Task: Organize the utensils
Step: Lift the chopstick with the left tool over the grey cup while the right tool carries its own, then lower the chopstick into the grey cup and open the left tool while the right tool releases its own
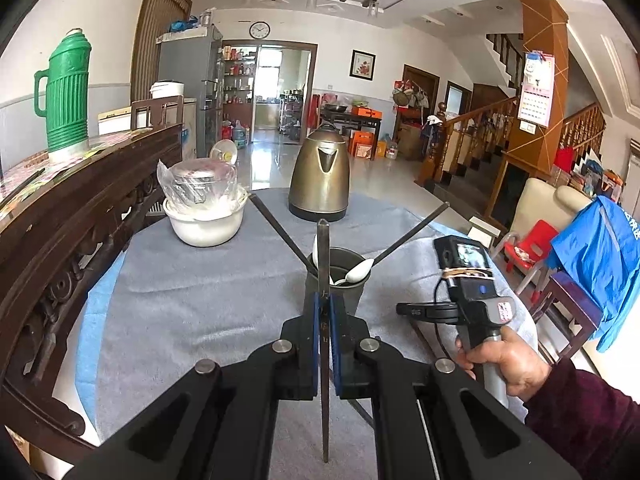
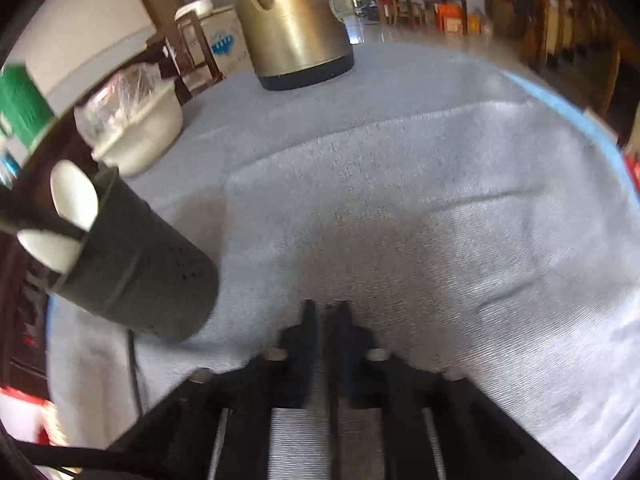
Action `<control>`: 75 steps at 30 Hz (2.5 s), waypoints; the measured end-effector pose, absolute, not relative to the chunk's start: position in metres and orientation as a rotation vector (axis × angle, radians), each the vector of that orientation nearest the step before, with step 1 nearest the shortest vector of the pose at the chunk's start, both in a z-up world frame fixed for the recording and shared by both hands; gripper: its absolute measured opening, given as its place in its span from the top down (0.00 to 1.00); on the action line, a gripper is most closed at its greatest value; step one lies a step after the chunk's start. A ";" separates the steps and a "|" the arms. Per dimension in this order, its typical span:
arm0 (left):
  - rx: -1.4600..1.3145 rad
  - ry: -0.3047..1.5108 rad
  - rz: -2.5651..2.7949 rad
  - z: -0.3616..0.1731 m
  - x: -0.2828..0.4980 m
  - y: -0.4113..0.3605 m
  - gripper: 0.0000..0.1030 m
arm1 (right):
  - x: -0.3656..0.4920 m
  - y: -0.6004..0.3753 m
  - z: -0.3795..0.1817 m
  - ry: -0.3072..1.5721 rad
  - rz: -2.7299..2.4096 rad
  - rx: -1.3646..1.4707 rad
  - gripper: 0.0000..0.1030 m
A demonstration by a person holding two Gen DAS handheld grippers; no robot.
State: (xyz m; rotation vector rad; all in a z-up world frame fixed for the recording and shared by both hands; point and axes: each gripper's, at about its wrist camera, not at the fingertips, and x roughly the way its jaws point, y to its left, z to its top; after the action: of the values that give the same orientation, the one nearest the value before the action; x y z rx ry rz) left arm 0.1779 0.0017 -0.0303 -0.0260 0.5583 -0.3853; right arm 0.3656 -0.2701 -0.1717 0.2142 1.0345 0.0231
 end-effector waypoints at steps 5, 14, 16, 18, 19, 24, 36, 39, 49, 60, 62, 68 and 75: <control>-0.029 0.540 -0.380 -0.023 0.172 0.003 0.95 | 0.337 -0.281 -0.143 0.928 0.029 0.242 0.94; -0.048 0.491 -0.388 -0.004 0.161 0.001 0.95 | 0.266 -0.290 -0.069 0.683 0.098 0.300 0.94; -0.055 0.486 -0.389 -0.001 0.159 0.002 0.95 | 0.255 -0.289 -0.059 0.644 0.106 0.313 0.94; -0.054 0.480 -0.389 0.001 0.157 0.003 0.95 | 0.243 -0.285 -0.049 0.596 0.112 0.320 0.94; -0.054 0.477 -0.389 0.002 0.157 0.003 0.95 | 0.237 -0.282 -0.043 0.570 0.115 0.319 0.94; -0.064 0.454 -0.400 0.011 0.161 0.006 0.95 | 0.215 -0.267 -0.016 0.467 0.124 0.290 0.94; -0.119 0.332 -0.416 0.051 0.192 0.004 0.95 | 0.212 -0.245 0.066 0.251 0.171 0.302 0.94; -0.128 0.288 -0.414 0.062 0.204 -0.001 0.95 | 0.221 -0.239 0.083 0.203 0.167 0.301 0.94; -0.161 0.183 -0.310 0.059 0.248 -0.020 0.95 | 0.265 -0.218 0.091 0.107 0.049 0.301 0.94; -0.148 0.367 -0.290 -0.009 0.279 -0.033 0.95 | 0.298 -0.211 0.057 0.194 0.028 0.273 0.93; -0.154 0.379 -0.297 -0.011 0.274 -0.031 0.95 | 0.297 -0.214 0.056 0.208 0.032 0.273 0.93; -0.116 0.382 -0.333 -0.008 0.258 -0.027 0.94 | 0.288 -0.217 0.056 0.172 -0.021 0.262 0.94; -0.158 0.391 -0.334 -0.003 0.246 -0.005 0.73 | 0.300 -0.209 0.050 0.197 -0.017 0.234 0.94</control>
State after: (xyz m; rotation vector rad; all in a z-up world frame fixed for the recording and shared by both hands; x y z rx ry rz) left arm 0.2459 -0.0053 -0.0032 -0.1577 0.3909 -0.3339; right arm 0.3004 -0.2085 0.0504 0.2344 0.1975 -0.0166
